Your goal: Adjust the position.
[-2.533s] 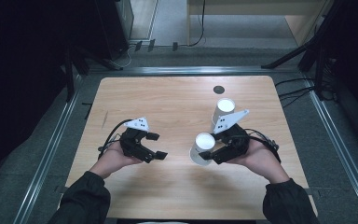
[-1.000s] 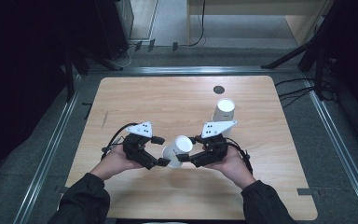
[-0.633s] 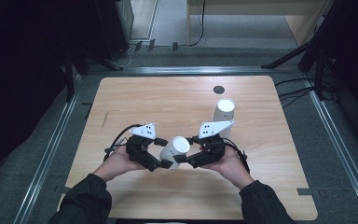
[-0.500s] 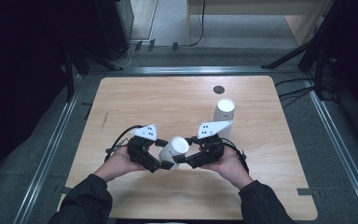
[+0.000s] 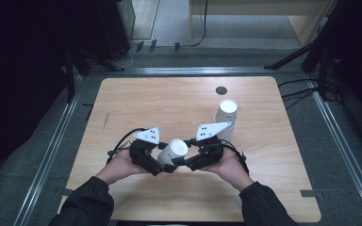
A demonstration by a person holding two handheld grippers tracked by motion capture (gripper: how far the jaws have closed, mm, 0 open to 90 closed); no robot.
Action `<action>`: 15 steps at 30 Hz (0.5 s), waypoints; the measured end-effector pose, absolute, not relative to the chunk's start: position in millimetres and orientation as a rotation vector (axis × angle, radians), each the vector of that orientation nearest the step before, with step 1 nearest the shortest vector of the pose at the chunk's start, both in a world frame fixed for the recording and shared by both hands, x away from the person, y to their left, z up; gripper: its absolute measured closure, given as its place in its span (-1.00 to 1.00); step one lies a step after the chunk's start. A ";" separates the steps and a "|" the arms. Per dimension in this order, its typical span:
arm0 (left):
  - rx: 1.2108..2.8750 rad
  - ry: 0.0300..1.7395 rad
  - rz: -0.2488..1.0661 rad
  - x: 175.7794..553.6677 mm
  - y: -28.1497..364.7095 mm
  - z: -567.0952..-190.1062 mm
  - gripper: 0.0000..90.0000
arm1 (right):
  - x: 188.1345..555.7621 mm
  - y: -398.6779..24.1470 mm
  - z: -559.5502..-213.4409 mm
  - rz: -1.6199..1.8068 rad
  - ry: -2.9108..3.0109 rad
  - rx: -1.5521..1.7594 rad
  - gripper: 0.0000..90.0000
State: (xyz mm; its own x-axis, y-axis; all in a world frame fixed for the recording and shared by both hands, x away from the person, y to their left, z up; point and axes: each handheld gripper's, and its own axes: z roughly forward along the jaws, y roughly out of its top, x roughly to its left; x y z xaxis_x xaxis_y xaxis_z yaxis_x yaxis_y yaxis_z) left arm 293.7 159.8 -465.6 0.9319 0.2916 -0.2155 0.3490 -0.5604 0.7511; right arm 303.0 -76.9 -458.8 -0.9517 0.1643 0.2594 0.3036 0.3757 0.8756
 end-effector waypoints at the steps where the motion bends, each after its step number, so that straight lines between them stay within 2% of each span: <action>1: 2.198 0.450 -0.086 293.7 159.9 -465.5 -0.64 | 303.0 -76.9 -458.5 -1.634 -2.492 -0.424 -0.25; 3: 2.196 0.444 -0.079 293.8 160.3 -465.5 -0.55 | 302.7 -76.8 -458.3 -1.634 -2.493 -0.424 -0.25; 15: 2.196 0.439 -0.070 292.0 158.5 -463.9 -0.45 | 303.7 -79.2 -457.5 -1.620 -2.495 -0.454 -0.25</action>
